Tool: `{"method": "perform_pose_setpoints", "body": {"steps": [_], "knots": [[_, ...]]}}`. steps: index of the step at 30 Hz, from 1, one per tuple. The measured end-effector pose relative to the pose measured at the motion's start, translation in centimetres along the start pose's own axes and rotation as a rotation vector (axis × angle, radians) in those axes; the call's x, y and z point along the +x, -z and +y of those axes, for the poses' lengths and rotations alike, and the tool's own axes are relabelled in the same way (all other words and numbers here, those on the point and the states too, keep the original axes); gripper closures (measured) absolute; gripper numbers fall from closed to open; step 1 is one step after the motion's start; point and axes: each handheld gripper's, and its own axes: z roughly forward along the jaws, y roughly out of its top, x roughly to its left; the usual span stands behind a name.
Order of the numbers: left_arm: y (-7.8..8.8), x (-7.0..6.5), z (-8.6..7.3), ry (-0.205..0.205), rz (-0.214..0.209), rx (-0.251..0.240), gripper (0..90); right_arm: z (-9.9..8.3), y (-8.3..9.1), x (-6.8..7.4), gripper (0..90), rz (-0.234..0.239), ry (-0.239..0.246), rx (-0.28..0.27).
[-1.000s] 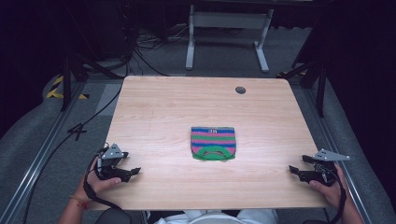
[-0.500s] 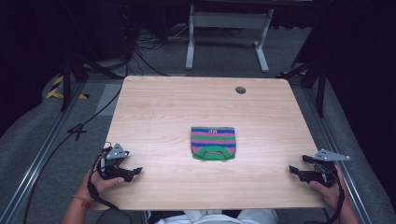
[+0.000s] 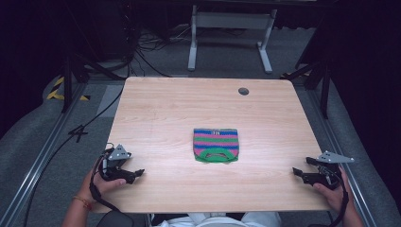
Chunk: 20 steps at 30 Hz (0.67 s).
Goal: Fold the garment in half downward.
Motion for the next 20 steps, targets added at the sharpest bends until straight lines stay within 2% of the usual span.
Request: {"method": "perform_pose_setpoints", "body": {"steps": [20], "knots": [[-0.03,-0.03,0.0,0.01,-0.001,-0.003,15.1,0.06,-0.06,-0.04,21.4,0.0,-0.006,-0.003]]}}
